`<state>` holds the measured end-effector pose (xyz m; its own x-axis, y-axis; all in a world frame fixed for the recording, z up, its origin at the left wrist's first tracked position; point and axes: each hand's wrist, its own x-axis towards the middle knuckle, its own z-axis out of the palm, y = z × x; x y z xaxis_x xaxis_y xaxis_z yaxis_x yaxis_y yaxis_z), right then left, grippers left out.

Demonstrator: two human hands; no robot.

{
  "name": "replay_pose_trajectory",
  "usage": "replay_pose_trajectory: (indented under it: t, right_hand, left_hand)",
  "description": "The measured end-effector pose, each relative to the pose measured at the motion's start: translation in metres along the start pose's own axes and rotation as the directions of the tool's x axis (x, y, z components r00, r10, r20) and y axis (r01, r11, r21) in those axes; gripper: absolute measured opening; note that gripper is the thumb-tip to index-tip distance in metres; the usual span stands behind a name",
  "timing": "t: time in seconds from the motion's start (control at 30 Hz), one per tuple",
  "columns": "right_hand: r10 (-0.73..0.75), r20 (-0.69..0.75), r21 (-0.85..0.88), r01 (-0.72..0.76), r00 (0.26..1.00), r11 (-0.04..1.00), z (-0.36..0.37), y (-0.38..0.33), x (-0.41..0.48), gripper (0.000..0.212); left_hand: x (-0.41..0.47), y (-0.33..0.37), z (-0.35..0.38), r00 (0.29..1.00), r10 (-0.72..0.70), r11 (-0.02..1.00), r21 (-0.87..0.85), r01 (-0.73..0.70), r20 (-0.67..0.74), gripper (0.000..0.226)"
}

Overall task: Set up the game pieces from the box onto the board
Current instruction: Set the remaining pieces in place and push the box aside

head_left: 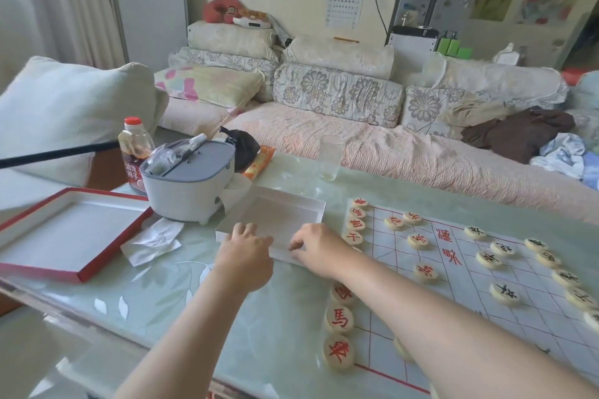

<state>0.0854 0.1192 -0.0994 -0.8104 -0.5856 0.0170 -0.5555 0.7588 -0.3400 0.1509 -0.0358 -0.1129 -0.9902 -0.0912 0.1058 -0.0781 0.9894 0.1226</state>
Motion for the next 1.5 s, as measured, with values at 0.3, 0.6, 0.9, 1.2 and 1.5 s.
replay_pose_trajectory:
  t: [0.3, 0.6, 0.9, 1.2, 1.5]
  right_hand:
    - [0.008, -0.092, 0.065, -0.002, 0.996, 0.998, 0.018, -0.005, 0.02, 0.022]
    - [0.005, -0.13, 0.114, 0.01, 0.992, 0.993, -0.019, 0.015, -0.058, 0.019]
    - [0.173, -0.05, 0.155, -0.164, 0.984, 0.974, -0.036, 0.049, -0.165, 0.011]
    - [0.245, 0.09, 0.108, -0.254, 0.965, 0.961, -0.049, 0.087, -0.248, 0.022]
    - [0.215, 0.114, 0.072, -0.223, 0.97, 0.972, -0.03, 0.104, -0.266, 0.053]
  left_hand:
    - [0.005, -0.006, 0.002, 0.995, -0.006, 0.997, -0.08, 0.014, 0.099, 0.051]
    - [-0.018, 0.033, -0.012, 0.978, 0.192, 0.907, -0.366, -0.209, -0.081, 0.031]
    - [-0.066, 0.081, -0.011, 0.924, 0.383, 0.832, -0.43, -0.349, -0.009, 0.017]
    - [-0.096, 0.149, 0.008, 0.802, 0.596, 0.73, -0.388, -0.563, -0.043, 0.028]
    - [-0.084, 0.163, 0.021, 0.826, 0.562, 0.802, -0.219, -0.555, -0.034, 0.057]
